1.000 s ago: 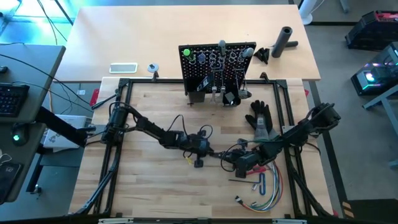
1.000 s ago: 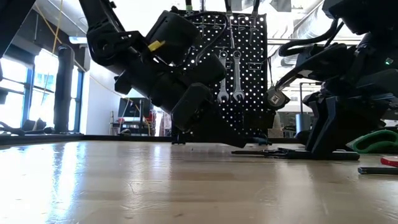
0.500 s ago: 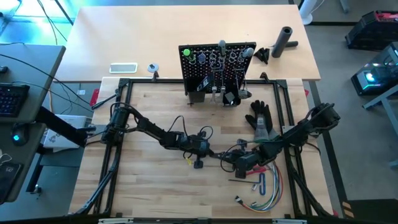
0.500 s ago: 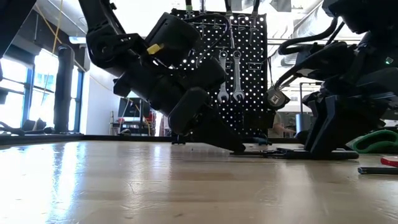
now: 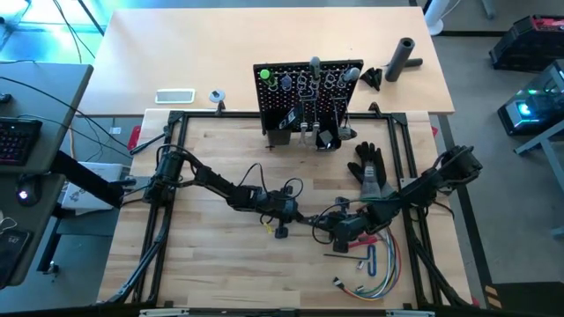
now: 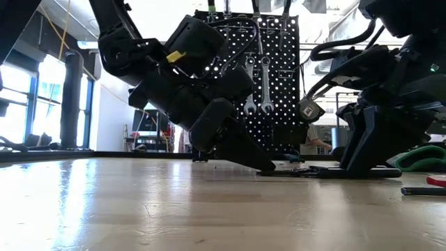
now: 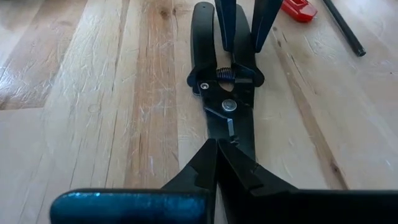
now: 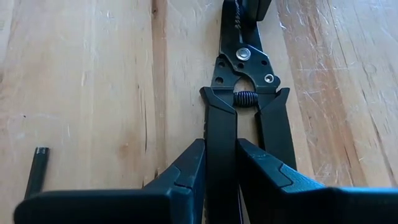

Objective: Hang tools onto peg board
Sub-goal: Hang the black wire stripper on the peg board

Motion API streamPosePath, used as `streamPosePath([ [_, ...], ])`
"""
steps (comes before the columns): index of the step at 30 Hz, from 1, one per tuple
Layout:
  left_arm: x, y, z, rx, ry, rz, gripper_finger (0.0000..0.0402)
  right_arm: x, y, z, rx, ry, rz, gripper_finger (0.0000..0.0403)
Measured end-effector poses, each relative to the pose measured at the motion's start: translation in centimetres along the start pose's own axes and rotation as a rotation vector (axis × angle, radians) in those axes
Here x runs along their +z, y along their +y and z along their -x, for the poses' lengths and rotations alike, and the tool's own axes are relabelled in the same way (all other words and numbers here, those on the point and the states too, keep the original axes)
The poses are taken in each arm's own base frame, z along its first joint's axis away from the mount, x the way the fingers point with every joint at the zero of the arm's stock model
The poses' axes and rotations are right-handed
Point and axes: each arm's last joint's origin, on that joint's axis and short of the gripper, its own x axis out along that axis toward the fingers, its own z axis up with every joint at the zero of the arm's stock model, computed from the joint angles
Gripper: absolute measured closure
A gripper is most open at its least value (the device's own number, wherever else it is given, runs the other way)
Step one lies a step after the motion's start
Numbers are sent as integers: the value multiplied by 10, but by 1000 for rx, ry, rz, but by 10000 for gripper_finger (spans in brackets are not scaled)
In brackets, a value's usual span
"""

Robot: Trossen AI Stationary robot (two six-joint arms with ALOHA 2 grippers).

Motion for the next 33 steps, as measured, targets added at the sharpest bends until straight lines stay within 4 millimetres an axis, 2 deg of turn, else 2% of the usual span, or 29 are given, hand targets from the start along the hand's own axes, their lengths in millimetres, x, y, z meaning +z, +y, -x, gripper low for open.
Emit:
streamPosePath([
  [6,-3,0,0,8,28,3,397,5,-1,9,20,-28,-20,324],
  [11,-3,0,0,13,25,7,397,11,-2,23,29,-53,-63,294],
  [18,-4,0,0,12,26,10,397,-2,-1,30,24,51,-78,255],
  [33,-4,0,0,14,26,18,397,-10,3,28,-3,90,-47,251],
])
